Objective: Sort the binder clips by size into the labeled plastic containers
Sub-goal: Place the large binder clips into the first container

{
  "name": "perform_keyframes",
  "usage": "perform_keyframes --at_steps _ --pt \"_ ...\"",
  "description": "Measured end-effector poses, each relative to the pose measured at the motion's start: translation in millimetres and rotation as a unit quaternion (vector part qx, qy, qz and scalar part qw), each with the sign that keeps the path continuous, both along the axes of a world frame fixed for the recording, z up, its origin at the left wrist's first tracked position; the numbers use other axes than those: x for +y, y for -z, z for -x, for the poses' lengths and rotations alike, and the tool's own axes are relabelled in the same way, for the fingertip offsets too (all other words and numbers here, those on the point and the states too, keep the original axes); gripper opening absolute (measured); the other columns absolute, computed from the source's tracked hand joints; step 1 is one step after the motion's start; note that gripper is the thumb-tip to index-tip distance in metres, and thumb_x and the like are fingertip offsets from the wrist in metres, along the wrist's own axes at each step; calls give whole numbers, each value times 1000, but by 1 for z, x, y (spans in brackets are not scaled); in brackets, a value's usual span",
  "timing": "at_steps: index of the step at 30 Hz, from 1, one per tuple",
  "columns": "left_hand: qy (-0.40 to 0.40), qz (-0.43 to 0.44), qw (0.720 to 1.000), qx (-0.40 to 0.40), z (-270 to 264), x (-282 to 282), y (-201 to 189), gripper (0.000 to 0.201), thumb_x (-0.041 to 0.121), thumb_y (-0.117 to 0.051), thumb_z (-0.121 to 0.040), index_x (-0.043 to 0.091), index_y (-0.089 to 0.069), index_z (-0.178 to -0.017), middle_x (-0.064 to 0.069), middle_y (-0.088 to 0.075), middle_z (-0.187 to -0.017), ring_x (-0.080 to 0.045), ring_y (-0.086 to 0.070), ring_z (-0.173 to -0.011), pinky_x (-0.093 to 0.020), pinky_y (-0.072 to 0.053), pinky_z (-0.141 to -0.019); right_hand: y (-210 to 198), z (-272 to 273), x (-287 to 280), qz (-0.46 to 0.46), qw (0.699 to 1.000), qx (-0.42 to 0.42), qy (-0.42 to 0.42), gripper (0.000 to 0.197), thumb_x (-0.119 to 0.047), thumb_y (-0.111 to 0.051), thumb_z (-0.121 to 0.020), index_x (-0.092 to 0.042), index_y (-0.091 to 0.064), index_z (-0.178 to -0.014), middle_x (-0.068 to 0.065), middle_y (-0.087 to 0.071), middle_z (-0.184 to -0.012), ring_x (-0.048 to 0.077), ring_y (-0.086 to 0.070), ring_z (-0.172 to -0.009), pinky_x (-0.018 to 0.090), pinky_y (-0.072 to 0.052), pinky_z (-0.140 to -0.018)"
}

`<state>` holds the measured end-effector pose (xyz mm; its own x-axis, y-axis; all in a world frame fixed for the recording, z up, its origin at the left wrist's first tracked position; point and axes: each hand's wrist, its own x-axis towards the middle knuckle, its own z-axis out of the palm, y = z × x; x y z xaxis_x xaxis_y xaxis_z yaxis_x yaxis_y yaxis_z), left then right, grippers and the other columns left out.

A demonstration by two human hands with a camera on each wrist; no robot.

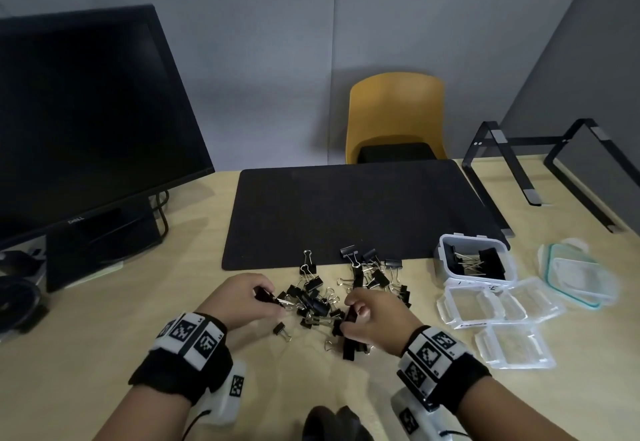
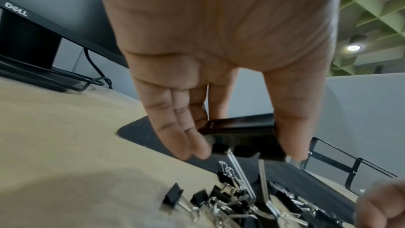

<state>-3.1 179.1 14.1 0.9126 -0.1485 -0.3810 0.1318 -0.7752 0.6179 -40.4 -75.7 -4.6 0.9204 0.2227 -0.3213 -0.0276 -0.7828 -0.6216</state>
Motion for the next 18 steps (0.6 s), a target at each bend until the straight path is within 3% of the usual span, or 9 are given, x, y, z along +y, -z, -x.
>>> perform_keyframes --at_steps 5,9,11,14,18 --pt "19 -10 999 -30 -8 -21 -10 34 39 -81 -67 25 -68 -95 9 -60 -96 -3 -57 -76 -22 -46 -72 -6 -5 -22 -53 997 -28 51 30 -34 -70 -74 -28 -63 -103 -7 -63 -94 5 -57 -80 17 -46 -69" --pt "8 23 999 -40 -15 -44 -11 34 35 -78 -72 25 -66 -102 7 -60 -96 -8 -64 -73 -18 -45 -63 -11 -10 -42 -89 989 -60 104 23 -29 -74 -71 -34 -60 -88 -8 -64 -87 7 -59 -79 23 -50 -75" --pt "0 37 998 -47 -17 -58 -11 38 37 -78 -72 24 -66 -105 7 -61 -96 -8 -64 -78 -17 -45 -64 -14 -12 -55 -98 984 -74 126 22 -28 -74 -71 -33 -61 -88 -9 -63 -84 9 -61 -81 21 -49 -74" --pt "1 49 997 -53 -20 -80 -12 41 40 -77 -72 26 -65 -109 10 -64 -101 -6 -64 -87 -19 -48 -77 -20 -15 -77 -88 978 -100 158 22 -30 -74 -72 -29 -64 -92 -8 -63 -87 7 -61 -84 18 -46 -72" --pt "20 65 996 -54 -25 -114 -18 40 40 -75 -74 28 -63 -110 6 -68 -86 -5 -65 -78 -18 -48 -72 -25 -19 -110 -64 969 -124 204 25 -33 -75 -73 -25 -66 -95 -6 -66 -86 8 -61 -84 23 -48 -80"
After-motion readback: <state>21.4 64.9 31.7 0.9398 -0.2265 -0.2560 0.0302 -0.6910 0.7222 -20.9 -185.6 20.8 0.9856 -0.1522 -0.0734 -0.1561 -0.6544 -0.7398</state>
